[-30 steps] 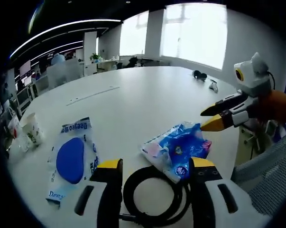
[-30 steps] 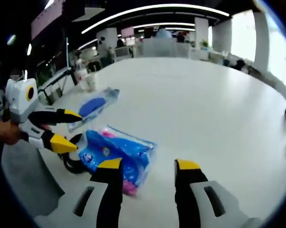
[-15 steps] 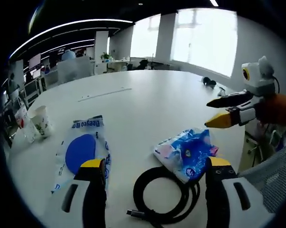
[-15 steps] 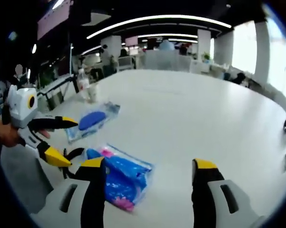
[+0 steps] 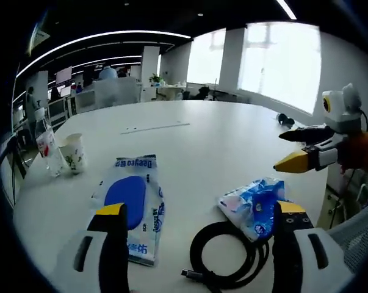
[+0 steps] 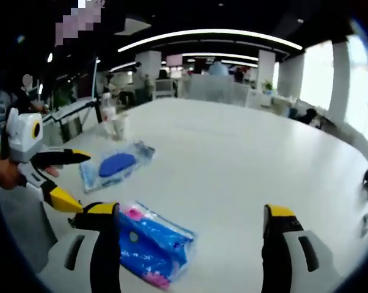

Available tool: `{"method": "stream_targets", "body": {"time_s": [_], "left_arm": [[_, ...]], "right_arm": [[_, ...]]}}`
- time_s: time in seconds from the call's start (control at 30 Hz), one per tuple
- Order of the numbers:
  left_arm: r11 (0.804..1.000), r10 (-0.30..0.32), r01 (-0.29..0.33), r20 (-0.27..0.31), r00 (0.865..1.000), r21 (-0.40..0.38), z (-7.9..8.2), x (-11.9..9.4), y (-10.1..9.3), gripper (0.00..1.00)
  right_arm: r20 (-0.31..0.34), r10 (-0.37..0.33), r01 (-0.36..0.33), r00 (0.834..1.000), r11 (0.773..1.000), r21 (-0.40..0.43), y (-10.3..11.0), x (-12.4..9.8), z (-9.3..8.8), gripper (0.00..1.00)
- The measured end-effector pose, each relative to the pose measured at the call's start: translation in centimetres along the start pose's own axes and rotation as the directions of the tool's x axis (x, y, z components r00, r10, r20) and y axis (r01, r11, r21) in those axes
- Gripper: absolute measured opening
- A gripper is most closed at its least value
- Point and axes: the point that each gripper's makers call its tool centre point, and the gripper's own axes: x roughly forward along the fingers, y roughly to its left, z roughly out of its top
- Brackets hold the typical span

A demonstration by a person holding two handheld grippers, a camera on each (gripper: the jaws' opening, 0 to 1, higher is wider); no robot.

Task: Arrange the tabletop items into an orderly group along one side of the table until the central work area is clear of visible clutter.

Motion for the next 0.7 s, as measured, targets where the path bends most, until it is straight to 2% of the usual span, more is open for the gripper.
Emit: {"method": "stream_targets", "body": {"time_s": [0.33, 0.7], "left_arm": [[0.999, 0.050, -0.050, -0.002, 0.999, -0.014, -0.6, -1.3, 2.1, 0.94], [0.994, 0.104, -0.105, -0.020, 0.994, -0.021, -1.3, -2.6, 4.4, 0.87]], "right_arm": [[0.032, 0.014, -0.013, 0.999, 1.000, -0.011, 0.2, 0.8, 1.6, 0.95], [0.047, 0.050, -0.048, 0.998, 0.998, -0.038, 1.4, 2.1, 3.3, 0.92]]}}
